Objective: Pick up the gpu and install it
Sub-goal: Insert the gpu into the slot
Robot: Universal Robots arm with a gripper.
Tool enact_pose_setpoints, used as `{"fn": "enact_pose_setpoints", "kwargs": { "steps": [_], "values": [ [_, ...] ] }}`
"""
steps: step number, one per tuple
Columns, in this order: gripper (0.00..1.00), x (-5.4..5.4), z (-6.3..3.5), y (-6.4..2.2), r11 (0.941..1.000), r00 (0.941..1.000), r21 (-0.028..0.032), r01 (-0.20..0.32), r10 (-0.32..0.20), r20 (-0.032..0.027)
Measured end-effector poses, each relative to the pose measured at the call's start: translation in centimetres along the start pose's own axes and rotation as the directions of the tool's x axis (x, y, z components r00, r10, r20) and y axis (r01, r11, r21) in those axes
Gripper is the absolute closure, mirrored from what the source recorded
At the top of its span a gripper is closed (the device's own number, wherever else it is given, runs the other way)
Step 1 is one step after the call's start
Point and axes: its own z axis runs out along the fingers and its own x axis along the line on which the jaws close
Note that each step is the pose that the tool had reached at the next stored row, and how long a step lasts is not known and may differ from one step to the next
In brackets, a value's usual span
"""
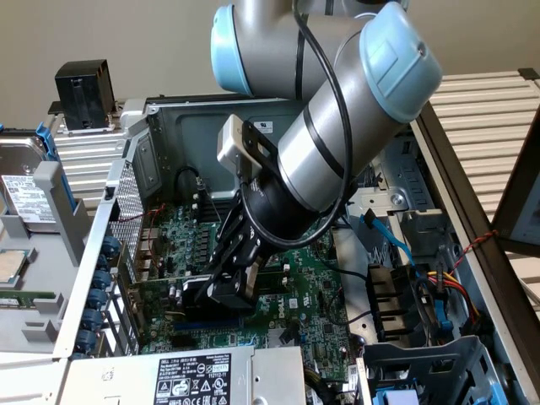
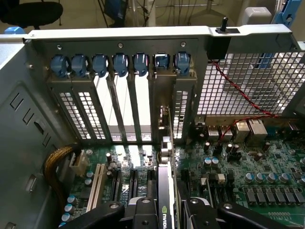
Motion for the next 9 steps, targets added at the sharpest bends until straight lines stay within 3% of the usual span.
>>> {"fn": "enact_pose_setpoints", "kwargs": {
  "steps": [9],
  "values": [
    [0.73, 0.00, 0.02, -0.01, 1.0000, 1.0000, 0.0000, 0.000, 0.000, 0.0000]
  ]
}}
